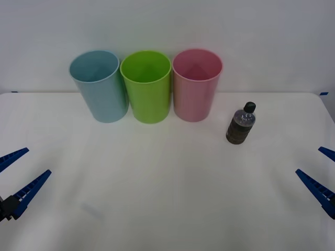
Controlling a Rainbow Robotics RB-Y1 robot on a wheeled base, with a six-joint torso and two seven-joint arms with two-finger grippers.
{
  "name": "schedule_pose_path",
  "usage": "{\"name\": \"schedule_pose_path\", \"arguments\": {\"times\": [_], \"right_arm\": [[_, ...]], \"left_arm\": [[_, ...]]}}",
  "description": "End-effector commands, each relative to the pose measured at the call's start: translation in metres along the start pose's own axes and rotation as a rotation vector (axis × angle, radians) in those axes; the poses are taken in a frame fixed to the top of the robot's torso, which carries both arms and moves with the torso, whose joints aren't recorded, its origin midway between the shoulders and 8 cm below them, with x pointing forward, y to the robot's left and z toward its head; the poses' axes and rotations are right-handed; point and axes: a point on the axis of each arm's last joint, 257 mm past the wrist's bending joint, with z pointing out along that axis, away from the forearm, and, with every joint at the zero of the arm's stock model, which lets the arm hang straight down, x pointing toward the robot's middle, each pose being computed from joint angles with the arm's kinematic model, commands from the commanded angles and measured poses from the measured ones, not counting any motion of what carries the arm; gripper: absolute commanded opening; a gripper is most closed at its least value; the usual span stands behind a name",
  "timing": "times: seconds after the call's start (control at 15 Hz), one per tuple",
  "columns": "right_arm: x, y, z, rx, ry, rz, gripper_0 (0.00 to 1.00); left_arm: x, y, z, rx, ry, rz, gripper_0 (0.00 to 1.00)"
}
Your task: Grasp the object on the table and drop it into the matching bin: aluminum can to the light blue bin, PET bottle to the pink bin.
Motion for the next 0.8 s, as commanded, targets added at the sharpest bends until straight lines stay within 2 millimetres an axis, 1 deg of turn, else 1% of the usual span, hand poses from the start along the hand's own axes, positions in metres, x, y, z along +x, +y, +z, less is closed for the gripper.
{"name": "schedule_pose_path", "arguments": {"times": [0.07, 0.13, 0.33, 0.4, 0.53, 0.6, 0.8], "right_arm": [[0.0, 0.0, 0.0, 0.0, 0.0, 0.0, 1.0], [0.014, 0.0, -0.007, 0.012, 0.038, 0.007, 1.0], [0.012, 0.001, -0.013, 0.017, 0.058, -0.008, 1.0], [0.013, 0.001, -0.012, 0.02, 0.058, -0.011, 1.0], [0.023, 0.0, -0.009, 0.027, 0.065, 0.009, 1.0], [0.03, 0.0, -0.005, 0.036, 0.069, 0.017, 1.0], [0.039, -0.002, 0.006, 0.057, 0.074, 0.015, 1.0]], "left_arm": [[0.0, 0.0, 0.0, 0.0, 0.0, 0.0, 1.0], [0.0, 0.0, 0.0, 0.0, 0.0, 0.0, 1.0], [0.0, 0.0, 0.0, 0.0, 0.0, 0.0, 1.0], [0.0, 0.0, 0.0, 0.0, 0.0, 0.0, 1.0], [0.0, 0.0, 0.0, 0.0, 0.0, 0.0, 1.0], [0.0, 0.0, 0.0, 0.0, 0.0, 0.0, 1.0], [0.0, 0.0, 0.0, 0.0, 0.0, 0.0, 1.0]]}}
